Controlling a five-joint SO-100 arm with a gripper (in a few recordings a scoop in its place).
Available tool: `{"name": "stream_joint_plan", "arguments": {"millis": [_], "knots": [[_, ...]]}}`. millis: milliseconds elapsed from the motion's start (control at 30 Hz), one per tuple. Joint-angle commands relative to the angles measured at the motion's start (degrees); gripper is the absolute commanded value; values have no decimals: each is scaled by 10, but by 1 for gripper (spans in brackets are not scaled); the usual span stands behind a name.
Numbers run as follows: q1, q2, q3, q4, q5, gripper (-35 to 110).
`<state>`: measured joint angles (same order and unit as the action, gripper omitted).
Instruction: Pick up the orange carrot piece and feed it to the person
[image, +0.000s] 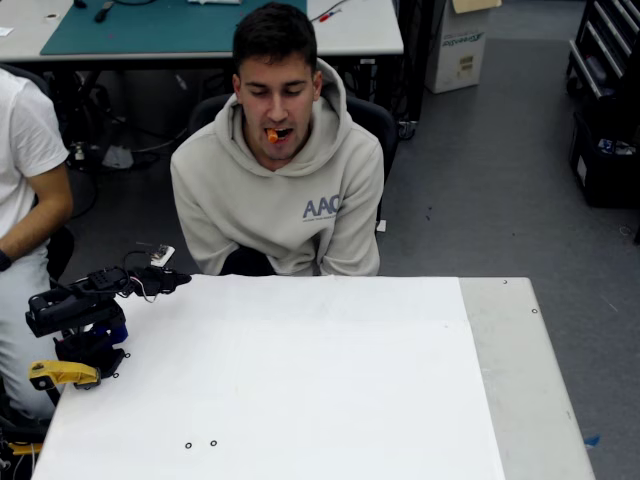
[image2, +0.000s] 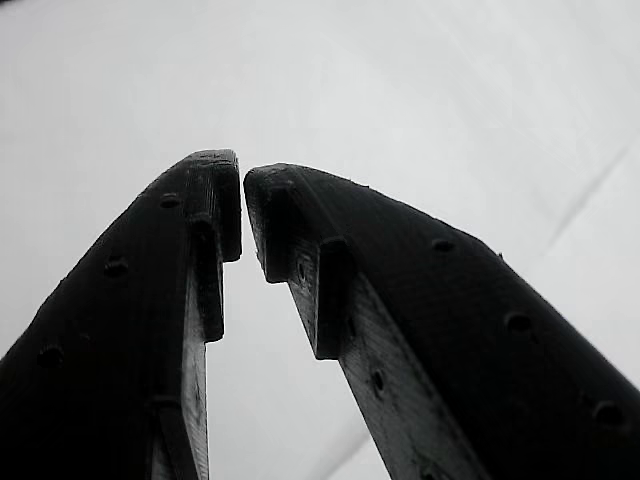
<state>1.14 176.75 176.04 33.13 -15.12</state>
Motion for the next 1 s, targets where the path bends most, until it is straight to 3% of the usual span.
{"name": "stream_joint_plan", "arguments": {"millis": [0, 400, 967], "knots": [[7, 71, -15, 100, -8, -3], [7, 114, -62, 294, -9, -3], [2, 122, -69, 340, -18, -3]]}}
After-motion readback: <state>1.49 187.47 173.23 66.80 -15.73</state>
